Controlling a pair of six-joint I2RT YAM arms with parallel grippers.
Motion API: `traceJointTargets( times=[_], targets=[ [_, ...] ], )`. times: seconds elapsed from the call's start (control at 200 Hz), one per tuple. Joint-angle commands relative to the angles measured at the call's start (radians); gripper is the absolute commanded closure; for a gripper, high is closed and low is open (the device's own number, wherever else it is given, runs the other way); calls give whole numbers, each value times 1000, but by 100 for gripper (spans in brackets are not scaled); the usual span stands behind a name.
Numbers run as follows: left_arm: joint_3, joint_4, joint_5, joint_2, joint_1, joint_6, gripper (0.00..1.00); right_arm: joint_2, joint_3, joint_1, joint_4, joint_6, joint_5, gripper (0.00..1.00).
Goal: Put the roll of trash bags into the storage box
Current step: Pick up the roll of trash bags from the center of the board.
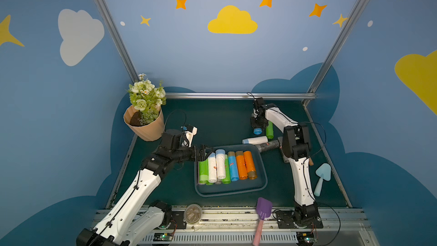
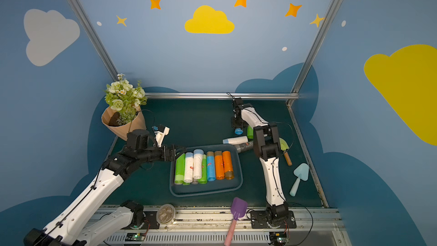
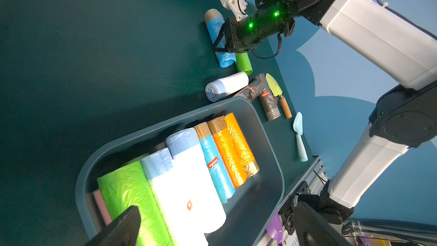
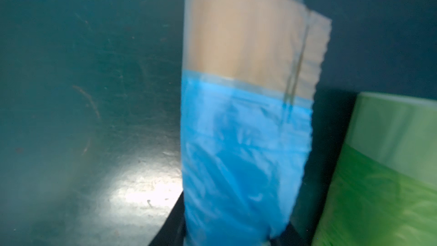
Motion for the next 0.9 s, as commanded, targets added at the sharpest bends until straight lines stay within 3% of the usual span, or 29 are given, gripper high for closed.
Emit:
traceJointTargets(
  times=[0.0, 0.41, 0.731, 0.896],
  targets=[
    [-20, 17, 22, -24, 5, -6, 0, -19, -1, 6, -14, 5, -14, 66],
    [-47, -1, -6, -101, 3, -25, 0, -156, -57, 30, -8, 8, -26, 68],
    [-123, -136, 4, -300, 3, -57, 0, -277, -130, 63, -7, 6, -31, 68],
    [-160, -80, 14, -372, -16, -68, 0, -364, -188, 97, -4, 16, -28, 68]
  ],
)
